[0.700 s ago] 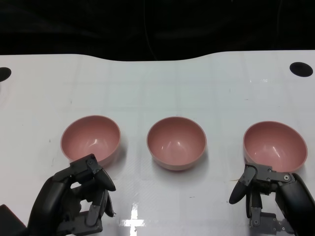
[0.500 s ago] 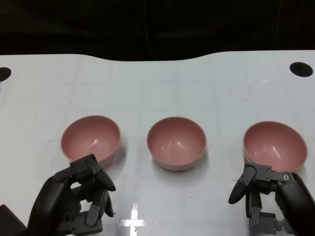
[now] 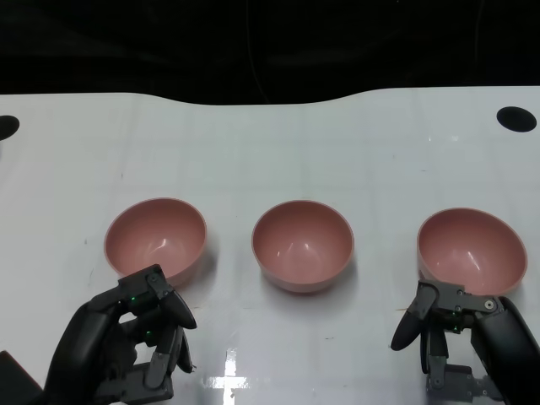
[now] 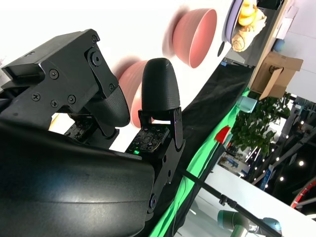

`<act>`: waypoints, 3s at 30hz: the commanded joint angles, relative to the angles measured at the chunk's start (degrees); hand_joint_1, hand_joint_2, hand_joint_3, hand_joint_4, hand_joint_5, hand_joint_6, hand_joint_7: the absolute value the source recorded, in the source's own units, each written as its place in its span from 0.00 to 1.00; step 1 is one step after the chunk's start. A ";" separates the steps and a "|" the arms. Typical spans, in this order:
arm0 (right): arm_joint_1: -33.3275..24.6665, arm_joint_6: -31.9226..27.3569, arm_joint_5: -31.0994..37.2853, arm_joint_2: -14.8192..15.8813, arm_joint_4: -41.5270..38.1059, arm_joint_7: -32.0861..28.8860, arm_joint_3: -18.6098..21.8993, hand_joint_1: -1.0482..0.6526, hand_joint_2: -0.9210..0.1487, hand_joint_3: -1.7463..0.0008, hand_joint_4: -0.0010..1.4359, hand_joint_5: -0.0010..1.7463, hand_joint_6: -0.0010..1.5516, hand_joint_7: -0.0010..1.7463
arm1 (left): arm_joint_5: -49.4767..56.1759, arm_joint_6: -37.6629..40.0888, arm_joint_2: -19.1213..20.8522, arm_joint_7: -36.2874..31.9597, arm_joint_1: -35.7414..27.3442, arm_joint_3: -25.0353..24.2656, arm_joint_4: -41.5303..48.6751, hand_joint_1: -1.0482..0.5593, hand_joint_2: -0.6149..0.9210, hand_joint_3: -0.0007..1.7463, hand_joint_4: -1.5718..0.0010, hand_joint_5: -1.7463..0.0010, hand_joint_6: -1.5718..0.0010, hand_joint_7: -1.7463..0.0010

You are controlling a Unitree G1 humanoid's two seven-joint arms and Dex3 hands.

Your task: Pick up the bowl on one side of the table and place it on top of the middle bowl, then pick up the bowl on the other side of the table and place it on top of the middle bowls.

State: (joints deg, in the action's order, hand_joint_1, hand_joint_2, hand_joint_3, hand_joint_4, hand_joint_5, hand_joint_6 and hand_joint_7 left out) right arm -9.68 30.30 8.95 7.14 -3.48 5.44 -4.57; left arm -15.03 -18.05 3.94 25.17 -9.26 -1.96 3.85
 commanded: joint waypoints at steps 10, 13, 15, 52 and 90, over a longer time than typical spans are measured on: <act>0.12 0.52 1.39 0.63 1.18 -1.61 0.60 0.59 0.54 0.27 0.53 0.79 0.50 0.60 | -0.64 -0.24 0.93 0.86 0.40 -0.47 0.42 0.53 0.69 0.75 0.45 0.03 0.49 0.13; -0.20 -0.99 3.42 1.04 3.15 -2.35 0.89 0.55 0.47 0.40 0.43 0.71 0.43 0.50 | -0.70 -0.25 0.92 0.89 0.42 -0.47 0.35 0.53 0.69 0.76 0.45 0.02 0.49 0.13; -0.39 -2.47 5.73 1.72 4.79 -2.86 1.14 0.53 0.42 0.49 0.38 0.67 0.39 0.45 | -0.45 -0.45 0.95 0.77 0.44 -0.45 0.40 0.53 0.69 0.75 0.45 0.02 0.49 0.12; 5.83 -34.34 50.74 13.63 15.36 -0.64 -3.13 0.19 0.05 1.00 0.06 0.32 0.15 0.03 | 0.16 0.24 0.36 -0.22 -0.11 0.37 -0.98 0.52 0.72 0.72 0.46 0.02 0.50 0.12; 31.12 -14.67 39.85 14.59 -15.70 -31.30 -13.31 0.53 0.47 0.33 0.67 1.00 0.48 1.00 | 1.06 0.36 -0.17 -1.06 -0.65 1.00 -2.17 0.53 0.73 0.69 0.46 0.02 0.50 0.14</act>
State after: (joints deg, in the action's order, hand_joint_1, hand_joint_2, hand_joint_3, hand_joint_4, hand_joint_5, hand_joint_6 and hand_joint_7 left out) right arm 21.67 14.98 49.79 21.84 -21.99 -25.12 -18.37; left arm -13.68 -17.80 3.19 24.50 -9.67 -0.52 1.96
